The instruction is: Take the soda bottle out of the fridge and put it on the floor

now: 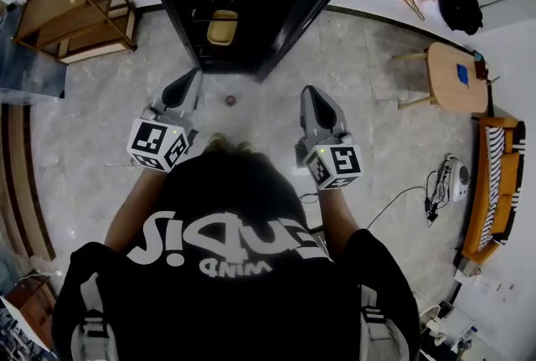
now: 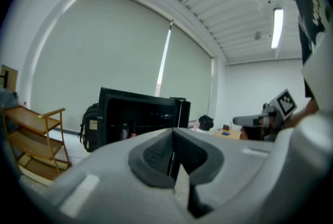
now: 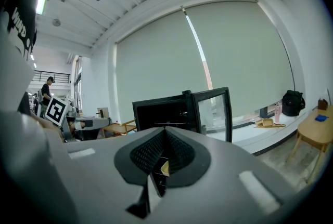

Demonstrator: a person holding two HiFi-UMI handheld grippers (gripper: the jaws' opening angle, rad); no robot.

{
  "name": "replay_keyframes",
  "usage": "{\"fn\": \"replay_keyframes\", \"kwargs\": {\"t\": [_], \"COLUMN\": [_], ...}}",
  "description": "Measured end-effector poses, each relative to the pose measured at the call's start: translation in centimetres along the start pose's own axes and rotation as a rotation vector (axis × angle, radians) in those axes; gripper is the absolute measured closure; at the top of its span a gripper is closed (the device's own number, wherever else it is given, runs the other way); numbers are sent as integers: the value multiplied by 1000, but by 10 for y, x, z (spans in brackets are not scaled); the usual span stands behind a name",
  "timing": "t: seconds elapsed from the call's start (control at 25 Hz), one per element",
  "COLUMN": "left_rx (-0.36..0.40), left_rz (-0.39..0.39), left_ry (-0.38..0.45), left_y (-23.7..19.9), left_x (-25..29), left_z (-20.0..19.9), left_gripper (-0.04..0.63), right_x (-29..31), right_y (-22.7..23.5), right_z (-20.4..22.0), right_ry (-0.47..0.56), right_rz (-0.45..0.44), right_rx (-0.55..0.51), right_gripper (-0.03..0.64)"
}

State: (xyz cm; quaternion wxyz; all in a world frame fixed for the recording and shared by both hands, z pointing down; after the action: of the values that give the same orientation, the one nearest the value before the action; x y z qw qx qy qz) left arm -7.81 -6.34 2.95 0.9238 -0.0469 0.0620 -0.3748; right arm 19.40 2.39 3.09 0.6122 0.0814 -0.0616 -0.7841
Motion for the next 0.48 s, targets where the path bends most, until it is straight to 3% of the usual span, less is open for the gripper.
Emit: {"fn": "replay_keyframes", "kwargs": {"t": [0.48], "left_rx": [-9], "left_rz": [-15], "left_ry": [-6], "left_y": [2], "left_x": [-6], "left_z": [-1], "left_gripper": [594], "right_x": [-4], "right_y": [2], "right_z": [0], "right_ry": [-18], "right_rz": [-22], "right_rx": [20], "right_gripper": [620]}}
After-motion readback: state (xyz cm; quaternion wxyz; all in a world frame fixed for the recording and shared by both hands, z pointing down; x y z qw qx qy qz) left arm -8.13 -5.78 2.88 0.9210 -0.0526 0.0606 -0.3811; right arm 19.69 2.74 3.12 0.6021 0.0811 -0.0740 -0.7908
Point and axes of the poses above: the fingertips, and each gripper's own axes: x forward along the fingers, y to its right, z out of its underside, the point moved 7 cm from there along -x, backward along the fingers, and after that the axes turned 12 degrees about y, right-handed, at the moved point
